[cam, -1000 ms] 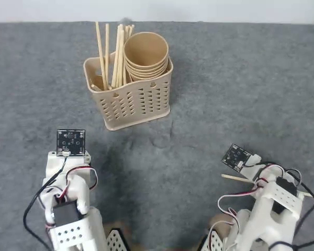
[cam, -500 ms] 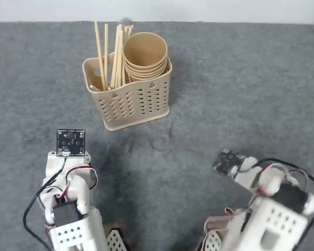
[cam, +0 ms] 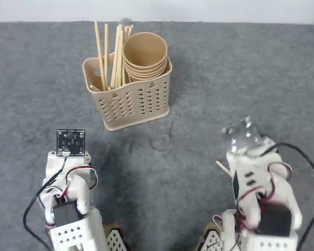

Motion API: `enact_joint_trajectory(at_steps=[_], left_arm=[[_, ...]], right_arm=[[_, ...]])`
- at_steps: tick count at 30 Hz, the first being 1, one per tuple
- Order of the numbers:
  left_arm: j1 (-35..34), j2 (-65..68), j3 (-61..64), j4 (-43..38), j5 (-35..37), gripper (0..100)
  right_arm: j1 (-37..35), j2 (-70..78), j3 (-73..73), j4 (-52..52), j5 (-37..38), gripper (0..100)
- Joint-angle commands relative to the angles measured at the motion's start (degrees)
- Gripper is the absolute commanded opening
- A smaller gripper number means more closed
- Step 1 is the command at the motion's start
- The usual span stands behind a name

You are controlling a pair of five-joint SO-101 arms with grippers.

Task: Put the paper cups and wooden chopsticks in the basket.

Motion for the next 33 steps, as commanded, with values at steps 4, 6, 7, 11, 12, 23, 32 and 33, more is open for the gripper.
enact_joint_trajectory(at_steps=[4, 6, 7, 11, 12, 23, 32, 33], left_arm=[[0.18, 0.18, -0.13, 0.26, -0.53, 1], [0.18, 0.18, -0.13, 0.26, -0.53, 1], [0.18, 0.18, -0.13, 0.26, -0.53, 1], [0.18, 0.18, -0.13, 0.26, -0.53, 1], [0.18, 0.18, -0.13, 0.26, -0.53, 1], [0.18, 0.18, -0.13, 0.26, -0.53, 1], [0.18, 0.18, -0.13, 0.26, -0.53, 1], [0.18, 0.18, -0.13, 0.26, -0.53, 1]], right_arm=[[-0.92, 13.67, -3.08, -15.43, -10.81, 0.7], [-1.89, 17.10, -3.43, -14.11, -7.21, 0.9], [-2.51, 18.77, -3.96, -11.03, -4.40, 0.9], [-5.76, 26.33, -6.33, 6.64, 4.66, 6.2], [-5.93, 28.35, -6.68, 9.98, 6.24, 9.7], [-4.09, 48.48, -7.03, 8.57, 17.49, 14.4], [-3.47, 65.01, -7.03, -4.44, 17.85, 14.5], [-3.30, 66.33, -7.03, -5.67, 17.85, 14.4]])
